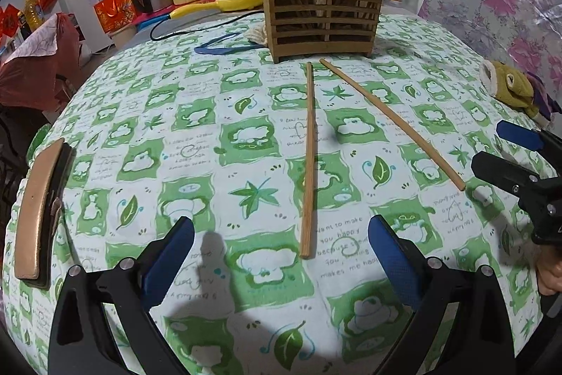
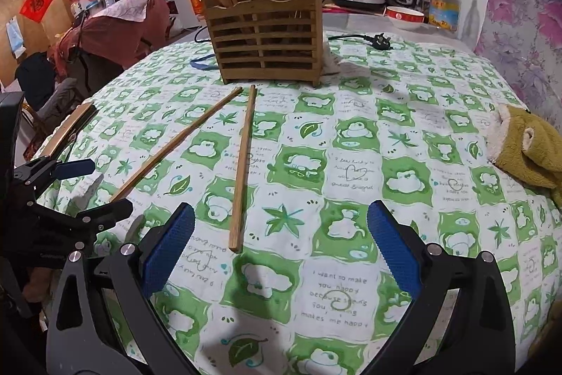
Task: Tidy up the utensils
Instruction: 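Lower the open left tool over a loose chopstick and close on it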
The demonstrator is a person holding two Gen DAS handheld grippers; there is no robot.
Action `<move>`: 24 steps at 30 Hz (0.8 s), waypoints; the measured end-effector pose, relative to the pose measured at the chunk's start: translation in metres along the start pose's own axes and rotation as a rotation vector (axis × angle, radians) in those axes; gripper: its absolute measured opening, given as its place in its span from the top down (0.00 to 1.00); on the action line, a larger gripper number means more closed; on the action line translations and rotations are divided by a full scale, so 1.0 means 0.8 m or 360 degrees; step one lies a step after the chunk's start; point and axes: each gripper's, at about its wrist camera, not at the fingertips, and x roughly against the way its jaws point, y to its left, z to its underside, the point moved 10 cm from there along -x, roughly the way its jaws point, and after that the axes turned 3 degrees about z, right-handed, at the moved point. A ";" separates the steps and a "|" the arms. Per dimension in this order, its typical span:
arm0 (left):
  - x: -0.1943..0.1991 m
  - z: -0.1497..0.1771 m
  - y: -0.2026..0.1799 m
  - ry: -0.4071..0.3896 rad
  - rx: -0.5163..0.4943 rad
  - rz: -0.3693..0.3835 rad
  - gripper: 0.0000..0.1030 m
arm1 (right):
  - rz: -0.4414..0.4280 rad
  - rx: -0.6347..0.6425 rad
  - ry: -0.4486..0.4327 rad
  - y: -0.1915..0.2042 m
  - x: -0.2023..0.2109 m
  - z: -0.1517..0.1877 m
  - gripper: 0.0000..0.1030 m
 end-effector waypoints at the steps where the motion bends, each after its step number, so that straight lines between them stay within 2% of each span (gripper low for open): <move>1: -0.002 0.000 -0.002 0.0010 -0.0008 0.0001 0.05 | -0.0002 -0.0001 0.0001 0.000 0.000 0.000 0.08; 14: -0.002 -0.002 -0.006 -0.0001 -0.0021 0.0015 0.06 | -0.0001 -0.0029 -0.0013 -0.003 0.001 -0.001 0.08; 19: -0.005 0.002 -0.010 0.0028 -0.0016 0.0060 0.28 | -0.0006 -0.0038 -0.0024 -0.005 0.003 -0.002 0.08; 24: -0.004 0.002 -0.010 0.0016 -0.0001 0.0080 0.42 | -0.0009 -0.0041 -0.0026 -0.005 0.004 -0.002 0.08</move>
